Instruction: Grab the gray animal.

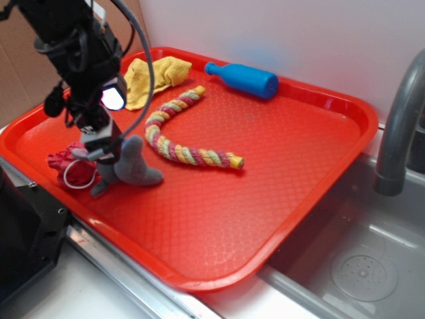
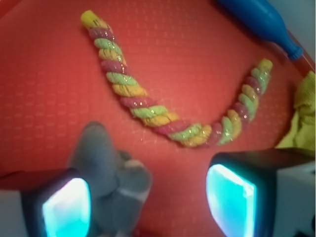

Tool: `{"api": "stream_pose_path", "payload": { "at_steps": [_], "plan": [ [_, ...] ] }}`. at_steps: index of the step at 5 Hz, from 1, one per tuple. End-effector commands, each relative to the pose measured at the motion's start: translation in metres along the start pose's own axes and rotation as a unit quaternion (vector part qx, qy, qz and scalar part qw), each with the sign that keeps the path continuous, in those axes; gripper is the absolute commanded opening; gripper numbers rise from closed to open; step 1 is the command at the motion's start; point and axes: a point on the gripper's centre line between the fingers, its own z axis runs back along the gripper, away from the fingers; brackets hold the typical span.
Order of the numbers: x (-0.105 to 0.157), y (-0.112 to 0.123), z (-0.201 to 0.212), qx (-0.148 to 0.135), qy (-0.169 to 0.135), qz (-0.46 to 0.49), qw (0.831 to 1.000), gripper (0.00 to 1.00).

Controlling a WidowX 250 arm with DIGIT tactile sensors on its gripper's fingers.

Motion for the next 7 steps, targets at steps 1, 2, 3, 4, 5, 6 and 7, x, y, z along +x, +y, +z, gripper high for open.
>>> {"api": "stream_pose_path", "payload": {
  "at_steps": [1,2,3,4,5,6,7],
  "plan": [
    [-0.009,-0.006,-0.027,-0.039,0.013,-0.039,0.998,1.0],
    [-0.012,-0.004,-0.035,-0.056,0.023,-0.042,0.997,1.0],
    [-0.01,-0.003,-0.043,-0.045,0.036,-0.034,0.998,0.8],
    [-0.009,-0.002,-0.042,-0.044,0.03,-0.035,0.998,0.0],
    [-0.007,-0.002,-0.043,-0.042,0.029,-0.035,0.998,0.0],
    [-0.006,0.001,-0.04,-0.036,0.031,-0.028,0.998,0.0],
    [-0.001,0.009,-0.019,-0.028,0.061,0.042,0.997,0.0]
  ]
}}
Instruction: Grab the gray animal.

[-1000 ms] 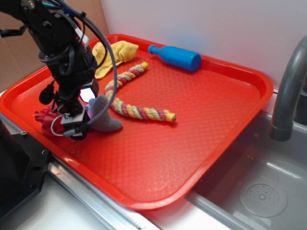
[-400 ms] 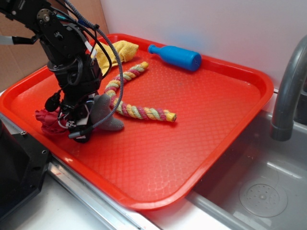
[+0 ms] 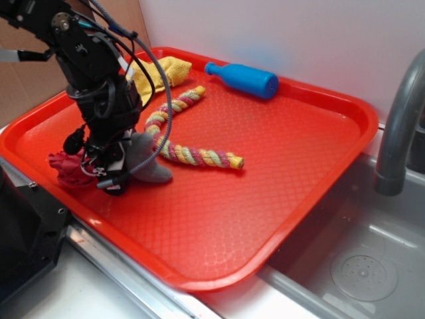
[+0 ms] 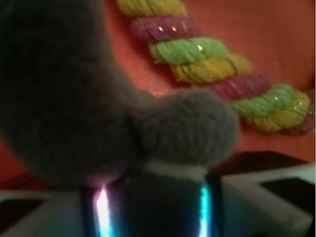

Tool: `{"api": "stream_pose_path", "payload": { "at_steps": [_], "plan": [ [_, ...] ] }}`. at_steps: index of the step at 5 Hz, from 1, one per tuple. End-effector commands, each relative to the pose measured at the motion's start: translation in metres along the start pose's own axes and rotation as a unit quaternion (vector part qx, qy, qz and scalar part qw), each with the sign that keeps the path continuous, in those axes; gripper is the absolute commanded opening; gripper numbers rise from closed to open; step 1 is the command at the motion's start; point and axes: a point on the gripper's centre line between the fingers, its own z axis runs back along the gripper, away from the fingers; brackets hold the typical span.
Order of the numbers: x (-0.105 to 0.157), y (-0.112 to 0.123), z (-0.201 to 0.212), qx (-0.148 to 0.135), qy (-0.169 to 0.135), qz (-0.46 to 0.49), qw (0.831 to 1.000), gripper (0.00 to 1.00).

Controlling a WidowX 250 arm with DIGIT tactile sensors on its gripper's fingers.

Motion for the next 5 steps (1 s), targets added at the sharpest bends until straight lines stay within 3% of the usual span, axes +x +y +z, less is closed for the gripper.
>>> {"api": "stream_pose_path", "payload": {
  "at_steps": [1,3,4,5],
  "plan": [
    [0.018,0.015,0.074,0.029,0.064,0.184,0.981,0.0],
    [0.014,0.013,0.147,-0.037,0.014,0.381,0.924,0.0],
    [0.013,0.011,0.176,-0.018,-0.004,0.413,0.911,0.0],
    [0.017,0.008,0.176,0.03,0.02,0.413,0.91,0.0]
  ]
}}
